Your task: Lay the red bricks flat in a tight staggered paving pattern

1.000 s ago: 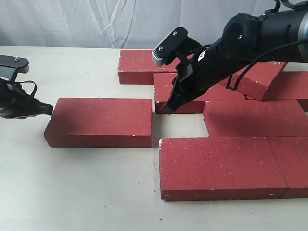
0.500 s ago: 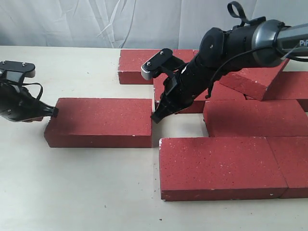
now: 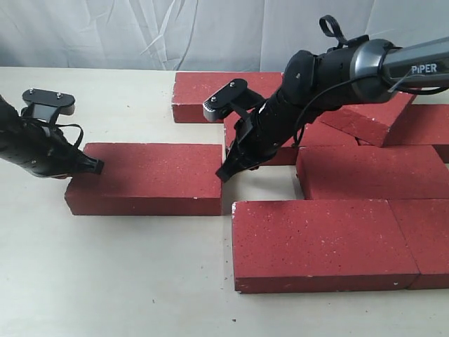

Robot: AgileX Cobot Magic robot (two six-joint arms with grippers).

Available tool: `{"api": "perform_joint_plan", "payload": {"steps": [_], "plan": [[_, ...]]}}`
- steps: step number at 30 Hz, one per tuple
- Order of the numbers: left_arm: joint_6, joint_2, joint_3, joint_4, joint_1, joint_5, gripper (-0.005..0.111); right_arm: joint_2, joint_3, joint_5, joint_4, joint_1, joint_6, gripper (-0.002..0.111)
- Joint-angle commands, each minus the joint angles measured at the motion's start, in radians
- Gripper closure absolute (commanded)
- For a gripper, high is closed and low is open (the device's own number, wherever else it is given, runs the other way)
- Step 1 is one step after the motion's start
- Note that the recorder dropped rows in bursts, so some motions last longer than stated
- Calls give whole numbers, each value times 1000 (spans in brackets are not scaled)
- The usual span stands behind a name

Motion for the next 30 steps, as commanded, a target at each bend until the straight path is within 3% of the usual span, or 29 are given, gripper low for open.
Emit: {"api": "perform_joint_plan", "payload": {"steps": [1,9,15,30], "plan": [[2,1,-4,2,-6,14,107,0,-5,34,-33,-3,-4,109],[4,1,-4,2,-6,21,107,0,-5,137,-104,-3,25,109],[4,1,-4,2,-6,20,107,0,-5,-51,-85,-3,90,109],[4,1,-4,2,-6,25,107,57,-5,-170,-42,-3,90,109]]}}
